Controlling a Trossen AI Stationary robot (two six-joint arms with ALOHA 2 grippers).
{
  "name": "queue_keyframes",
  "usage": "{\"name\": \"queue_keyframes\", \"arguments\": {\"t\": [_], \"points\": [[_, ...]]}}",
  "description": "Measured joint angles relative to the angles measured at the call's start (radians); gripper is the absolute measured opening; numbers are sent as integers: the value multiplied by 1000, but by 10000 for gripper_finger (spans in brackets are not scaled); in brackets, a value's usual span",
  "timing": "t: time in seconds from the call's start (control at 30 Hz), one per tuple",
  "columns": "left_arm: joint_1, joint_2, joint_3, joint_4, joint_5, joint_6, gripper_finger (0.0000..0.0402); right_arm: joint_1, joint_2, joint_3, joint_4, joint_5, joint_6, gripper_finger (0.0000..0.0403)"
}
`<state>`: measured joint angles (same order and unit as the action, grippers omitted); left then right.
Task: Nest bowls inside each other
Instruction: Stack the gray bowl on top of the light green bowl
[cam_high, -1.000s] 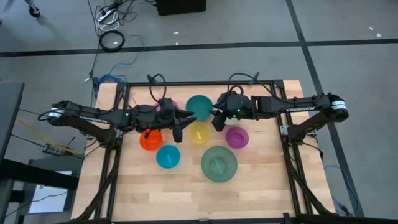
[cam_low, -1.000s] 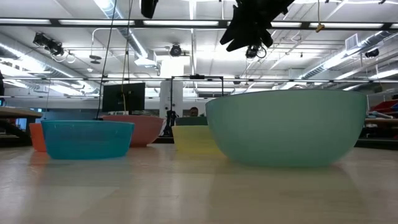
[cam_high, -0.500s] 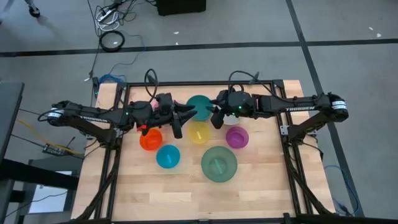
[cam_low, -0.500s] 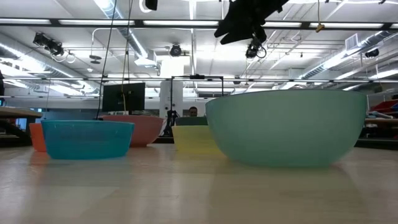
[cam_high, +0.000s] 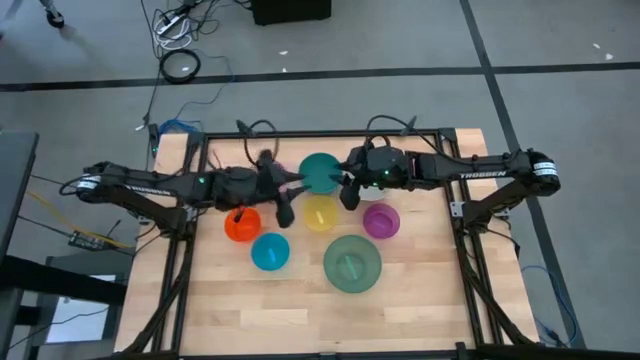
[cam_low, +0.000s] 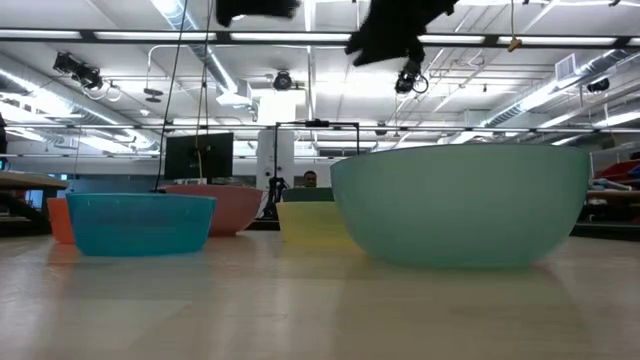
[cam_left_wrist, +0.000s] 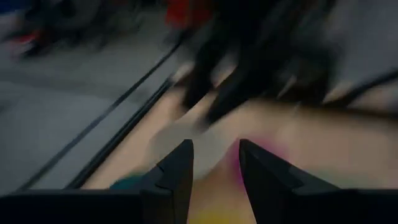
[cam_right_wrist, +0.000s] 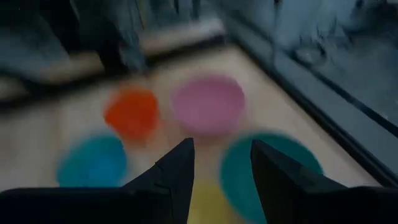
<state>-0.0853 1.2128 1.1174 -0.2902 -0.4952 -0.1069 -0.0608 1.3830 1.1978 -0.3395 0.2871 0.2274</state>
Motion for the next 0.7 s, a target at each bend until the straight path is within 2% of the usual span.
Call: {"name": "queue_keyframes", "arguments": {"t": [0.13,0.2,0.33,0.4,0.47,0.57,0.7], "points": [[0,12,211,-617,-131,-158,136,7,24,141,-543,180,86,140],[-1,26,282,-858,-110,-261,136,18,38,164,-741,205,162,140],[-6,26,321,-1218,1,-454,136,81,35,167,-945,169,302,139],[-31,16,299,-1281,17,-514,136,117,37,145,-979,167,362,139],[-56,1,273,-1269,19,-530,136,139,37,125,-992,184,414,139],[-73,-23,254,-1215,17,-522,136,129,36,84,-898,173,446,140],[-77,-30,252,-1130,-25,-495,136,60,38,17,-648,-9,384,146]]}}
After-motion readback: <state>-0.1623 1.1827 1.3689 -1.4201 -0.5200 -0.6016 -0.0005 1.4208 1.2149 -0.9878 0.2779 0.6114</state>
